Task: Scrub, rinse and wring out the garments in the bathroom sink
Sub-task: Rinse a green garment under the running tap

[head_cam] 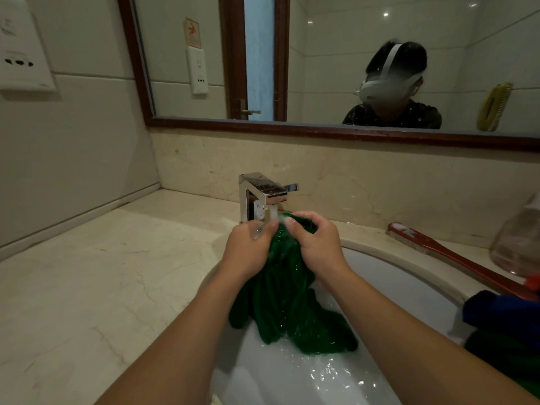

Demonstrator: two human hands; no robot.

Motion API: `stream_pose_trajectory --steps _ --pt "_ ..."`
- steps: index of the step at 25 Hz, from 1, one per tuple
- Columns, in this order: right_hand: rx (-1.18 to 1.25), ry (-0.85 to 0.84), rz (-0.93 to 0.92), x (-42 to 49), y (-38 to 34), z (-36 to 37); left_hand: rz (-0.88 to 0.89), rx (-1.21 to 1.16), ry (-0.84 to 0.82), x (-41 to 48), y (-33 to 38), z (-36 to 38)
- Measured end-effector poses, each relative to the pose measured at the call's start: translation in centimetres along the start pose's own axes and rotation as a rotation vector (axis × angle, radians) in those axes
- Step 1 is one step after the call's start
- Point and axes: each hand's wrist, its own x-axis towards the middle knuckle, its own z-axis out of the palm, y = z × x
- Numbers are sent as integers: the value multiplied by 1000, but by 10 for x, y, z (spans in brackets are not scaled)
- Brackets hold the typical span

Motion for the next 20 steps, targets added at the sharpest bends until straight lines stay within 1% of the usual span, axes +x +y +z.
stream_pose_trajectory --steps 3,5,10,13,15,18,20 --pt "112 -67 138 -2 0 0 23 39 76 0 4 1" --pt "130 -79 182 -2 1 -1 32 8 105 -1 7 2" --pt "50 -20 122 -14 -2 7 66 10 116 -5 2 0" --pt "-2 25 48 -19 -3 9 94 4 112 -7 3 3" --pt "-9 25 8 -16 -4 9 99 -14 119 -5 4 4" --pt "-34 -22 -25 -14 -5 11 64 -20 153 -2 4 5" --pt "-80 -13 -1 -13 -1 14 10 -37 158 0 2 6"
